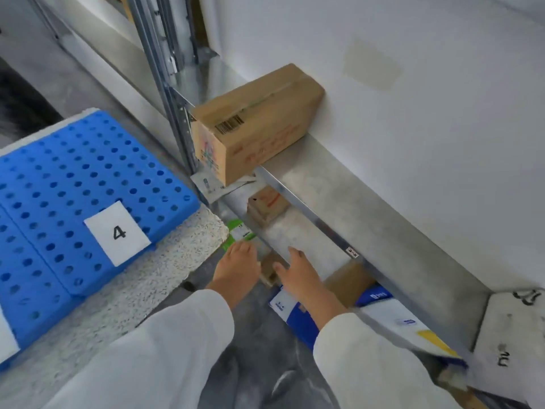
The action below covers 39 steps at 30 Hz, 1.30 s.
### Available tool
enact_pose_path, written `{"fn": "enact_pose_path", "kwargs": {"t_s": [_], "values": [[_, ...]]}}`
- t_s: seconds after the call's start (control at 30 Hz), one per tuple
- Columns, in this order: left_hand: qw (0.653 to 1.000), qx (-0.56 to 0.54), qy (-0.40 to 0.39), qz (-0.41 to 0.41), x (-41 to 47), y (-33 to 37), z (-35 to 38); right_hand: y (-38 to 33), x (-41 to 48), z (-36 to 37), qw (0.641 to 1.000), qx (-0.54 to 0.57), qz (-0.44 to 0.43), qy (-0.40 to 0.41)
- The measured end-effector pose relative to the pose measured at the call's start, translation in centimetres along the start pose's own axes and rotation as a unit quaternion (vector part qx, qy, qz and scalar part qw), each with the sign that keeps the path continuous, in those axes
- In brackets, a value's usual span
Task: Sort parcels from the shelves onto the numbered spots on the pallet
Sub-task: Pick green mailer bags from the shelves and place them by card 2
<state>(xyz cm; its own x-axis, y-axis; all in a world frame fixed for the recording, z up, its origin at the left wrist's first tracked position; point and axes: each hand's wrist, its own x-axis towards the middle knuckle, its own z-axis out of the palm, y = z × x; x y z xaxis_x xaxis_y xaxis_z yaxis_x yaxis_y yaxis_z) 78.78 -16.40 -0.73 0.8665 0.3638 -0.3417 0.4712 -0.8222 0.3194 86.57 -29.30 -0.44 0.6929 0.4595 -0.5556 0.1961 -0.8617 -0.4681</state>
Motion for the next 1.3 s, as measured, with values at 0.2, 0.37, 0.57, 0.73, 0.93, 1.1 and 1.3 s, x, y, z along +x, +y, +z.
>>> {"fn": "enact_pose_path", "kwargs": {"t_s": [0.2,0.37,0.57,0.73,0.93,1.1,1.3], "values": [[0.998,0.06,0.006,-0.029,1.4,-1.4,4.3,3.8,3.4,4.1,0.99,-0.127,-0.045,-0.048],[0.995,0.052,0.02,-0.079,3.8,-1.6,8.9,6.4,6.3,8.0,0.989,-0.115,-0.067,-0.065],[0.995,0.042,0.006,-0.092,9.0,-5.3,16.6,8.9,12.0,14.7,0.99,-0.104,-0.069,-0.059],[0.995,0.057,0.055,-0.059,15.6,-9.7,23.2,10.3,19.0,20.2,0.992,-0.072,-0.094,-0.038],[0.992,0.073,0.09,-0.053,23.8,-15.3,31.6,12.7,28.4,26.2,0.998,0.02,-0.059,-0.002],[0.986,0.089,0.116,-0.084,30.3,-18.5,34.6,14.2,36.3,29.5,0.997,0.039,-0.072,0.017],[0.985,0.109,0.115,-0.076,34.5,-23.4,41.0,14.4,43.5,31.5,0.99,0.129,-0.052,-0.018]]}}
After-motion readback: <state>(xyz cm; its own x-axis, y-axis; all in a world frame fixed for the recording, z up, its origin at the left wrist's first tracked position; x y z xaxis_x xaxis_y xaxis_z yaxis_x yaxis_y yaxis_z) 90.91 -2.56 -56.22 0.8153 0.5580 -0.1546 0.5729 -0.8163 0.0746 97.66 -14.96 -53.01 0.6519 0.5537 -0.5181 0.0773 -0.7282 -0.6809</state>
